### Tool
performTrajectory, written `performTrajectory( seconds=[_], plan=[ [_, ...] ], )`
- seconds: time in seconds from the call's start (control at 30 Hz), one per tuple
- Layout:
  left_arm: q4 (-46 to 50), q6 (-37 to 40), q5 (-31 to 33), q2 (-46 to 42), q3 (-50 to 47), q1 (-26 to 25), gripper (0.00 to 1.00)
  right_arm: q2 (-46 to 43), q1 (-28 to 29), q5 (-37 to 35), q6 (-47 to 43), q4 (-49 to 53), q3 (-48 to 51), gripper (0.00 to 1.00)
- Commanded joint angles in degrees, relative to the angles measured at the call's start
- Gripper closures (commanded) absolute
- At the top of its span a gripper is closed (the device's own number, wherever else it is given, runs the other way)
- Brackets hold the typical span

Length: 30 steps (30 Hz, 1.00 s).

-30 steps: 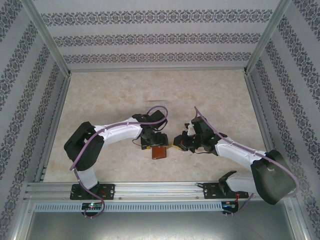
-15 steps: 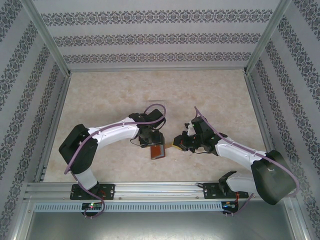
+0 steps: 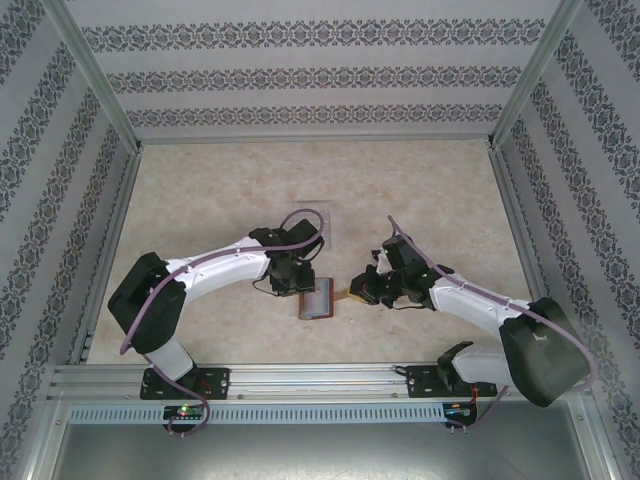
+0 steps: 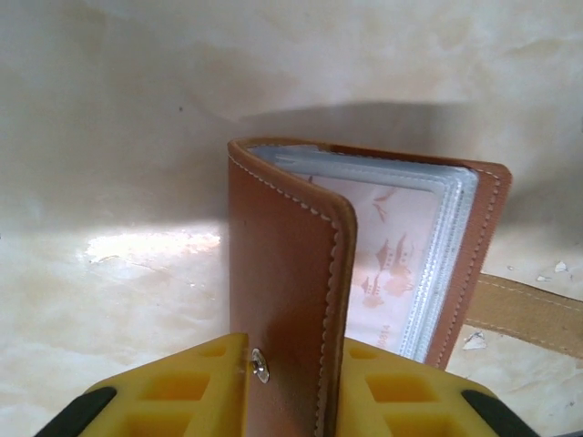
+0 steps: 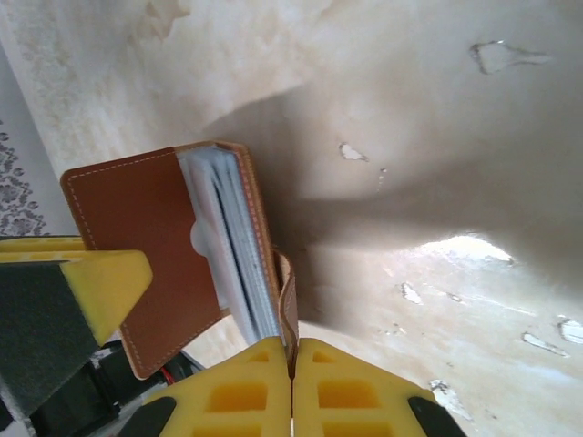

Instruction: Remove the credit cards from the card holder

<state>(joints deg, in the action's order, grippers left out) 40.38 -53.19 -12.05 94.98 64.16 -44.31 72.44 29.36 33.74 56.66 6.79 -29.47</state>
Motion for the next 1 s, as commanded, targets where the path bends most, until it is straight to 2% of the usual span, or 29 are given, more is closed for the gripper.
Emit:
performTrajectory(
  seconds=[0.0,0.3,0.67,0.83,0.97],
  plan=[
    [-0.54,0.55,-1.99,-1.58,-2.47,1.74,0.76,1.06,-0.54,-1.98,-2.42,2.78,-1.94,0.92],
    [-7.25,1.55,-6.92,-5.58,-6.85,5.66,0.92,4.63,-0.58,-4.04,-5.07,4.91,-4.54,0.92],
    [-16.38,2.81,-11.69,-7.17,-12.16,10.97,0.95,13.62,-0.60,-10.31,-12.34,13.09,-15.52,0.90],
    [-18.41,5.86,-13.80,-5.78,-12.88,12.38,0.95,16.13,0.21,-14.40,-14.09,18.49,-19.03,0.86],
    [-17.66,9.13,-16.22,-4.34,-12.05,12.85,0.94,15.00,1.08,-19.92,-15.11,24.76,-21.52,0.74]
  ],
)
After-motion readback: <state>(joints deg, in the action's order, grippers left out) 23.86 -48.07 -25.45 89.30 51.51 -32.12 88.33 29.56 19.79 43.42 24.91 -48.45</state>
